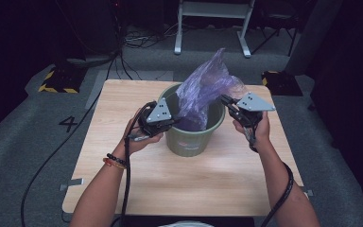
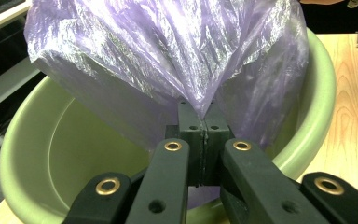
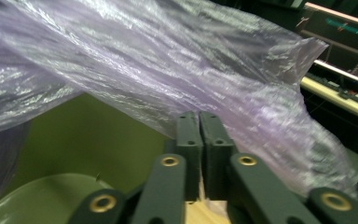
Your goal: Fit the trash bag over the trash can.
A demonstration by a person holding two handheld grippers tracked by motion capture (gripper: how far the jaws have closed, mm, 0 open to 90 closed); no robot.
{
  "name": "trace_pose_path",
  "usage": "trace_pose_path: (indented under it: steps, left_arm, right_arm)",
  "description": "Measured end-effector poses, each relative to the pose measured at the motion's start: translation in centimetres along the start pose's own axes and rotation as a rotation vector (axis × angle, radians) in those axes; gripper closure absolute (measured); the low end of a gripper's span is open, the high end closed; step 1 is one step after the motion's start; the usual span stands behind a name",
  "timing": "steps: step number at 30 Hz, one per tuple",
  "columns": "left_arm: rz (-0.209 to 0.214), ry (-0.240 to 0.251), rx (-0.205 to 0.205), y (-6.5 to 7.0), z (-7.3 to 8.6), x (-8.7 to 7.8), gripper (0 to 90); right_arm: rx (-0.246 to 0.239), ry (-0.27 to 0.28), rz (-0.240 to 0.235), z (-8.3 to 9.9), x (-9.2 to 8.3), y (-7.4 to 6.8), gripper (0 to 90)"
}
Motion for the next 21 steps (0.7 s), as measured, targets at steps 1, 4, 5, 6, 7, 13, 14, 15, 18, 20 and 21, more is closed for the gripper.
trace_pose_path:
  steps: [1,4,5,6,7,13,14,15,18,20,21]
  left_arm:
    - [0.003,0.002,-0.003,-0.1,0.0,0.0,89.5]
    - [-0.004,0.006,-0.023,-0.3,0.1,-0.1,82.1]
    - [0.004,0.009,-0.029,-0.4,0.1,-0.1,82.2]
    - [0.007,0.010,-0.032,-0.5,0.2,-0.2,82.0]
    - [-0.002,0.015,-0.039,-0.6,0.2,-0.2,79.8]
    - [-0.044,0.038,-0.149,-1.2,-0.2,-0.3,32.5]
    - [-0.045,0.039,-0.158,-1.2,-0.2,-0.3,27.1]
    - [-0.036,0.043,-0.164,-1.2,-0.2,-0.3,25.1]
    - [0.014,0.057,-0.181,-1.0,-0.5,-0.5,20.9]
    - [0.025,0.070,-0.188,-0.9,-0.9,-0.6,20.2]
    - [0.029,0.074,-0.192,-0.9,-1.1,-0.6,20.1]
  right_arm:
    - [0.000,0.006,0.006,-0.1,-0.1,0.0,90.0]
    - [-0.001,0.017,0.020,-0.2,-0.4,0.1,90.0]
    - [-0.004,0.020,0.020,-0.3,-0.5,0.1,90.0]
    - [-0.005,0.023,0.025,-0.4,-0.6,0.1,90.0]
    - [-0.010,0.027,0.028,-0.5,-0.8,0.1,90.0]
    - [-0.021,0.050,0.034,-1.0,-1.5,0.1,90.0]
    - [-0.028,0.051,0.040,-1.1,-1.5,0.1,90.0]
    - [-0.030,0.055,0.038,-1.2,-1.6,0.0,90.0]
    - [-0.050,0.060,0.045,-1.5,-1.8,-0.1,90.0]
    - [-0.054,0.069,0.044,-1.7,-1.9,-0.1,90.0]
    - [-0.054,0.074,0.039,-1.8,-2.0,-0.1,90.0]
Point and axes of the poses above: each handheld gripper's, and its own axes: x roughly forward along the jaws, z roughly out of its underside, y roughly to its right, the point moved 3 cm from there along x, roughly forward along the jaws, and after that the axes turned 15 degrees about -x, right-handed, at the moved point
